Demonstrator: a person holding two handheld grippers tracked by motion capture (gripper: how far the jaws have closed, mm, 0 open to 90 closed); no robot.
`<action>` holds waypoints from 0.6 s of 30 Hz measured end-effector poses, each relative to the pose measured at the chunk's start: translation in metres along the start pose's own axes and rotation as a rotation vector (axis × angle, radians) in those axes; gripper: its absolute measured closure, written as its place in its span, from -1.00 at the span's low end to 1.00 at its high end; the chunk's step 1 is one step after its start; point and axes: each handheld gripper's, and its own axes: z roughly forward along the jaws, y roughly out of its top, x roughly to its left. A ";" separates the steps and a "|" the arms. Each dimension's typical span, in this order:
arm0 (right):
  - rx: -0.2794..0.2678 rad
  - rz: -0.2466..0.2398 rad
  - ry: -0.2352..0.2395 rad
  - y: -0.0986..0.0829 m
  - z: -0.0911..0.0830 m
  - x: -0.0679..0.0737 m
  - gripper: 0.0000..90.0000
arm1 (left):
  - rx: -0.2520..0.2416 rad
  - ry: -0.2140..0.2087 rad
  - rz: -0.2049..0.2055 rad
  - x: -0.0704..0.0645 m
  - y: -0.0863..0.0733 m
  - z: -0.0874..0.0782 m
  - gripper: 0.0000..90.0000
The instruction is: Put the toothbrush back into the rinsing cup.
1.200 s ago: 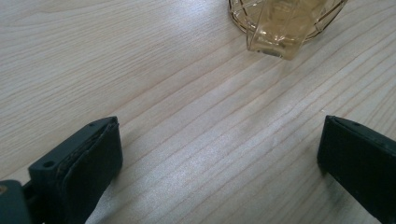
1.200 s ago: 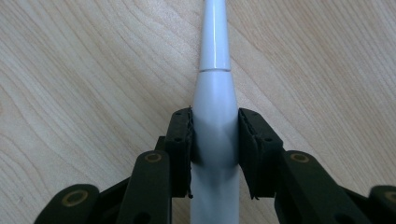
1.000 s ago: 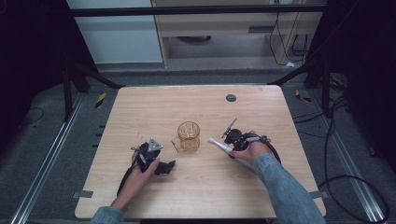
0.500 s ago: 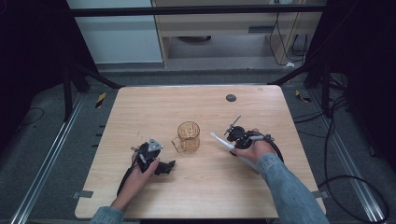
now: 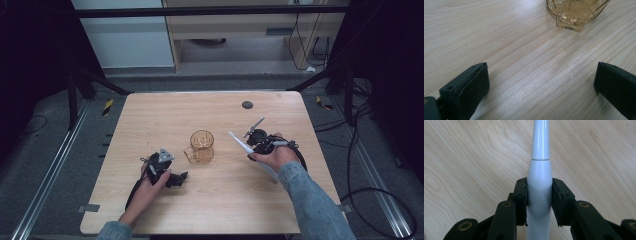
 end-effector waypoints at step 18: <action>-0.050 0.026 0.019 0.003 -0.009 -0.002 0.49 | 0.000 0.000 0.000 0.000 0.000 0.000 -1.00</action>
